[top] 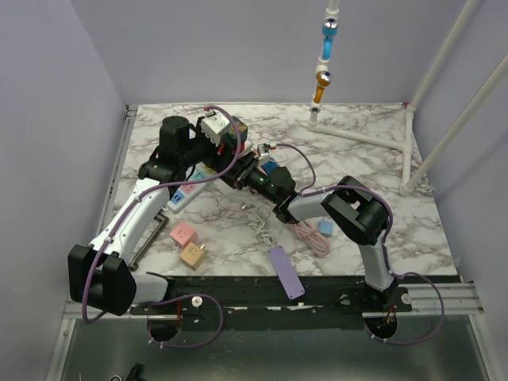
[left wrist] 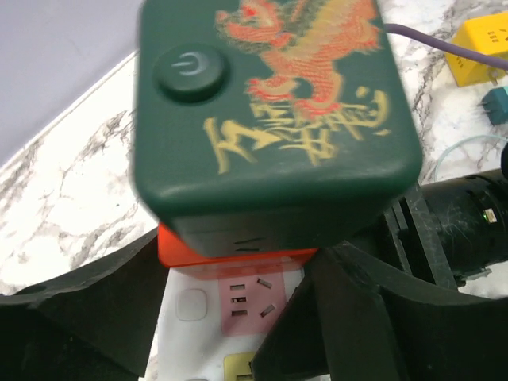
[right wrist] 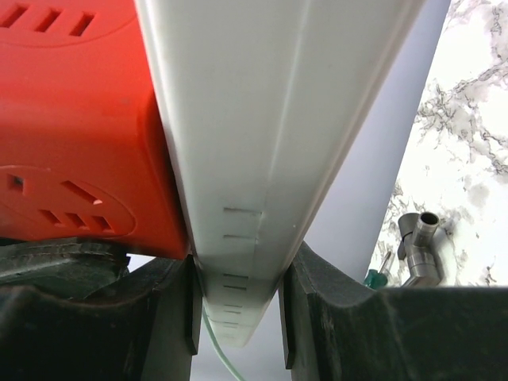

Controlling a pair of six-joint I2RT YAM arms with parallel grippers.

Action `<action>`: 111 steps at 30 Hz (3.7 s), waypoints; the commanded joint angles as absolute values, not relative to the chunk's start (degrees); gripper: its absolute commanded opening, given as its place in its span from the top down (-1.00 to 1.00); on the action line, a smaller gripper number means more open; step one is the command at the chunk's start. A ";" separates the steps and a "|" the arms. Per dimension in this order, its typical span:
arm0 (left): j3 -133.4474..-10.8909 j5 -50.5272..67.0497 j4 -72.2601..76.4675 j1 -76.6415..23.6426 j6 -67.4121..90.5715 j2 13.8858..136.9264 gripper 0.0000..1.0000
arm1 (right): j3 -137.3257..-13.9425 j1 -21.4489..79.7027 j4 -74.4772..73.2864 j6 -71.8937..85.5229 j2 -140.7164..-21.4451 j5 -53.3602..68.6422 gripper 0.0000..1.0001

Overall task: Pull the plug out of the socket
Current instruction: Remove the plug from the socket.

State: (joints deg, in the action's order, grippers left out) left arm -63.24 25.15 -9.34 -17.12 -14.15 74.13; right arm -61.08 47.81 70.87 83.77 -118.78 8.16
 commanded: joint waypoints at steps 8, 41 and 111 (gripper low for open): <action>-63.19 31.71 -9.43 -15.91 -12.45 74.31 0.06 | -64.53 47.64 87.23 81.89 -112.65 8.18 0.99; -75.07 30.46 -15.34 -22.68 -12.38 68.76 1.00 | -56.02 46.65 61.07 80.74 -115.21 -4.51 0.99; -75.03 68.94 -76.92 -15.53 -51.76 58.86 1.00 | -56.80 44.88 20.44 19.31 -63.06 48.41 -1.00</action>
State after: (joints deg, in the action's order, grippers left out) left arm -74.46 63.46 -74.72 -15.38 -47.44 58.48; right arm -53.43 44.64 14.87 18.50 -61.19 41.19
